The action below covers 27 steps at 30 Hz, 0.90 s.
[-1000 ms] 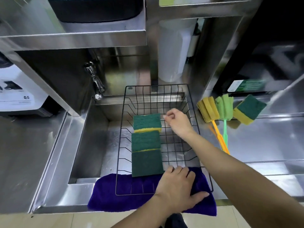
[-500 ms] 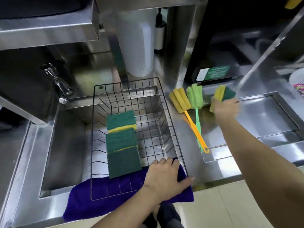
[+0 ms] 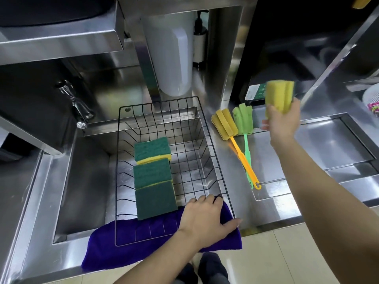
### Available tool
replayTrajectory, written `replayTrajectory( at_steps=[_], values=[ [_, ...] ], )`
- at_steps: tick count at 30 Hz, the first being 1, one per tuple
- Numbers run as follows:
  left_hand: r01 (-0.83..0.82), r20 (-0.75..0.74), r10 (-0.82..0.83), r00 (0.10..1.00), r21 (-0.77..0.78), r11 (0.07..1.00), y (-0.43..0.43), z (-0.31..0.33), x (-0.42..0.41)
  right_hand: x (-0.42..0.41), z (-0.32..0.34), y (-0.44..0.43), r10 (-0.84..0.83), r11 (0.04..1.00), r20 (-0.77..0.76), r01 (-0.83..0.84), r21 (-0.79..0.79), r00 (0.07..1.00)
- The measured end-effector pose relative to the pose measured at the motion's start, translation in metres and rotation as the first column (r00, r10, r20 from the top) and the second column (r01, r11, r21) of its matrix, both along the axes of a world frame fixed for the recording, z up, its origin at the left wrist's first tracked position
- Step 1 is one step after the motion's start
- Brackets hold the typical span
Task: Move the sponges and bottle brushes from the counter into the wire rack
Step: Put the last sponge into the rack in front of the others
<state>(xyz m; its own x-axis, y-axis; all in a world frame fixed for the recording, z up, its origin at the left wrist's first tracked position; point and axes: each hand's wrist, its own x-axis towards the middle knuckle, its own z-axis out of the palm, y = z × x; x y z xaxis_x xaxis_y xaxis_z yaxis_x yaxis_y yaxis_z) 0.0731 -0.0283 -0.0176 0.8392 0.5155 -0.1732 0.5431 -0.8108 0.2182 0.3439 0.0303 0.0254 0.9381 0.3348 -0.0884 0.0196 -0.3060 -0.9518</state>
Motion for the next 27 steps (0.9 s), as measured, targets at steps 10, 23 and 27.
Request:
replayTrajectory(
  at_steps=[10, 23, 27],
  values=[
    [-0.07, 0.065, 0.068, 0.996, 0.039, 0.997, 0.002, 0.0, -0.032, -0.101, 0.029, 0.069, 0.511, 0.849, -0.069, -0.491, 0.194, 0.857],
    [-0.137, 0.103, 0.135, 0.985, 0.005, 0.991, 0.007, 0.001, -0.065, -0.17, -0.037, 0.115, 0.615, 0.783, -0.186, -0.622, 0.028, 0.766],
    [-0.134, 0.053, 0.135, 0.989, -0.018, 0.991, 0.009, 0.003, -0.066, -0.178, -0.042, 0.121, 0.689, 0.708, -0.127, -0.7, -0.088, 0.713]
  ],
)
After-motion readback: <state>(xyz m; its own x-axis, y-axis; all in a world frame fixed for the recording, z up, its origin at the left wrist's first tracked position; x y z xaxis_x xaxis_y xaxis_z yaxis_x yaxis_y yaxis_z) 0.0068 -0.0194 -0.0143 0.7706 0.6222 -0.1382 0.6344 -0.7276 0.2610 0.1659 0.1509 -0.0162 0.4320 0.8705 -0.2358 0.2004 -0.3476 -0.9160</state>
